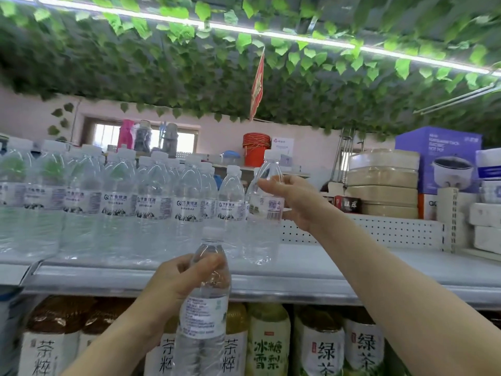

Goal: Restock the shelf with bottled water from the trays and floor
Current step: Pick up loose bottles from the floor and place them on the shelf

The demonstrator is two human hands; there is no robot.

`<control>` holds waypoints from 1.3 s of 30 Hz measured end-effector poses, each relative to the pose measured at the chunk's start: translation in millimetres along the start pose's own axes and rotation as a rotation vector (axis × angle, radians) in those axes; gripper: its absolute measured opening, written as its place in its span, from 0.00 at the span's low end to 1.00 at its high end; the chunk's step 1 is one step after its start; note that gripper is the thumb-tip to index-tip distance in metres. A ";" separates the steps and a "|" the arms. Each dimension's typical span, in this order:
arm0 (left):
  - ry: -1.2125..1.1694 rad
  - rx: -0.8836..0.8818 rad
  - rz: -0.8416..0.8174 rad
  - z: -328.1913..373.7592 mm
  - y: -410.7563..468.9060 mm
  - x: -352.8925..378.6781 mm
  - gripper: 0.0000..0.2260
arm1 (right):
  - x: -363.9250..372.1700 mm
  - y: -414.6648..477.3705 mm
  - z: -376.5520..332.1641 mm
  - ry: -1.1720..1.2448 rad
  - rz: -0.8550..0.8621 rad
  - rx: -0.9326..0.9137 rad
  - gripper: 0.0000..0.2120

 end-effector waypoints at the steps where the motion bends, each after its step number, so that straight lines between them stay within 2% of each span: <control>1: -0.001 0.001 0.002 0.4 -0.3 -0.4 0.30 | 1.5 0.2 -1.4 -0.031 0.015 -0.016 0.28; 3: 0.000 0.002 0.006 0.8 -2.2 -1.4 0.29 | 5.4 -0.4 -2.3 -0.057 0.045 -0.030 0.33; 7: -0.001 0.005 0.013 1.1 -9.3 -3.3 0.28 | 15.8 0.6 -3.4 -0.015 0.089 -0.048 0.50; 10: -0.018 0.005 0.004 0.2 -14.7 -5.7 0.27 | 26.7 1.5 -4.0 0.018 0.093 -0.056 0.48; 12: -0.029 0.007 0.002 0.4 -18.1 -9.0 0.26 | 33.3 3.0 -2.7 0.007 0.116 -0.058 0.52; 13: -0.033 0.005 0.004 0.0 -19.2 -11.3 0.27 | 35.7 5.1 -2.2 0.002 0.124 -0.063 0.51; 16: -0.046 0.006 0.023 -0.5 -21.5 -19.7 0.28 | 37.0 9.5 -1.6 -0.020 0.179 -0.054 0.35; 19: -0.061 0.027 0.041 2.1 -24.8 -26.2 0.27 | 40.9 19.9 6.7 0.004 0.202 -0.035 0.35; 23: -0.081 0.032 0.033 1.1 -29.1 -31.3 0.25 | 62.0 23.3 15.2 0.001 0.135 -0.072 0.37; 27: -0.084 0.019 0.041 -3.3 -28.9 -36.9 0.26 | 63.9 23.7 11.6 -0.089 0.112 -0.097 0.28; 30: -0.085 0.013 0.034 -5.4 -28.1 -36.2 0.27 | 67.3 20.2 -0.8 -0.129 0.030 -0.068 0.17; 34: -0.081 0.012 0.033 -7.6 -26.8 -33.4 0.31 | 67.2 21.1 -9.6 -0.171 -0.068 0.022 0.20; 39: -0.087 0.005 0.014 -10.0 -24.9 -28.2 0.30 | 57.8 25.2 -17.7 -0.194 -0.063 0.003 0.25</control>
Point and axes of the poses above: each hand's wrist, its own y-axis towards the middle knuckle, its own x-axis out of the palm, z = x × y, the point moved 9 cm from there along y, towards the middle knuckle, and after that the axes turned 3 degrees about -y, right-handed, at the moved point
